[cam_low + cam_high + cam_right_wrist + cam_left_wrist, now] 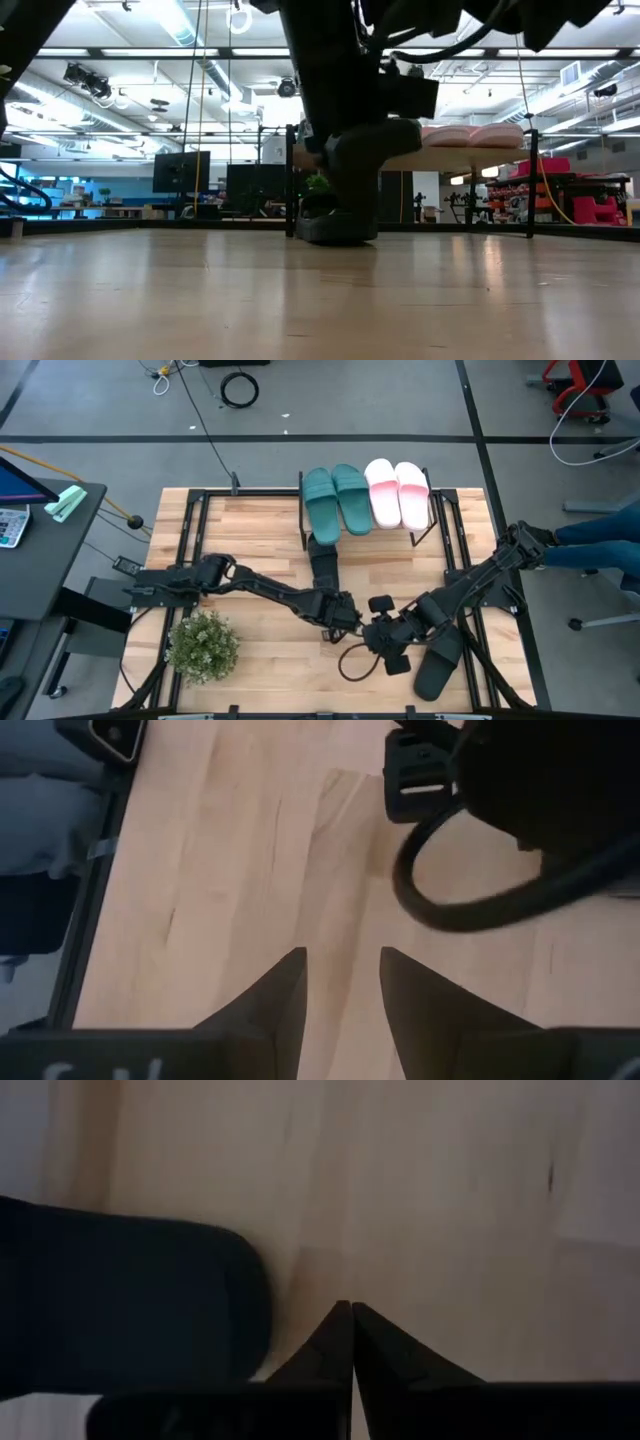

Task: Pick and place slides into the shelf
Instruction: Put the left black slipper under the shelf, then put the black slipper under the shelf

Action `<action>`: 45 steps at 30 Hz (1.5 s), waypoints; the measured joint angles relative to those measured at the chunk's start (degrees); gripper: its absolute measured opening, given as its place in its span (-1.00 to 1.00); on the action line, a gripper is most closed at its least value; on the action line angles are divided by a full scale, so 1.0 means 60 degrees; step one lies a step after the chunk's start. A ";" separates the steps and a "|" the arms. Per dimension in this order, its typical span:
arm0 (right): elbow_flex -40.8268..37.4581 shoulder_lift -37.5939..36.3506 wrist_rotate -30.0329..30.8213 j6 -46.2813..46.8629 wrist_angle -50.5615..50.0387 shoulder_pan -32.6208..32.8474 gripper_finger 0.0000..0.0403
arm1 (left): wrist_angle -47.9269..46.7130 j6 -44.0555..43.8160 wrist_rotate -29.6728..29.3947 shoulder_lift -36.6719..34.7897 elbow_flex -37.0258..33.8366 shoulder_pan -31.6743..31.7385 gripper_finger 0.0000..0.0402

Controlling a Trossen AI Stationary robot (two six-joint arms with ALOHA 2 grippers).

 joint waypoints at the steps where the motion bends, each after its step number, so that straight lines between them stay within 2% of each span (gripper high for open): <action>1: 0.0000 0.0000 0.0003 0.0001 -0.0013 0.0067 -0.33 | -0.0030 0.0000 0.0000 0.0018 -0.0004 -0.0003 -0.93; 15: 0.0000 0.0000 -0.0006 0.0948 -0.0049 0.1063 -0.33 | -0.0287 0.0022 0.0088 0.0016 -0.0361 0.1140 -0.98; 20: 0.0000 0.0000 0.0439 0.0951 -0.0049 0.1315 -0.33 | -0.0332 0.0088 0.0059 0.0013 -0.0537 0.1575 -0.98; 38: 0.0000 0.0000 0.0750 0.1208 -0.0049 0.1320 -0.33 | 0.0096 0.0542 0.0020 0.0013 -0.0568 0.2790 -0.99; 41: 0.0000 0.0000 0.0714 0.1765 -0.0216 0.1316 -0.33 | 0.0106 0.0618 0.0030 0.0013 -0.0568 0.2672 -0.94; 45: 0.0000 0.0000 -0.0172 0.3777 -0.1064 0.1422 -0.33 | 0.0105 0.0615 0.0037 0.0013 -0.0568 0.2392 -0.84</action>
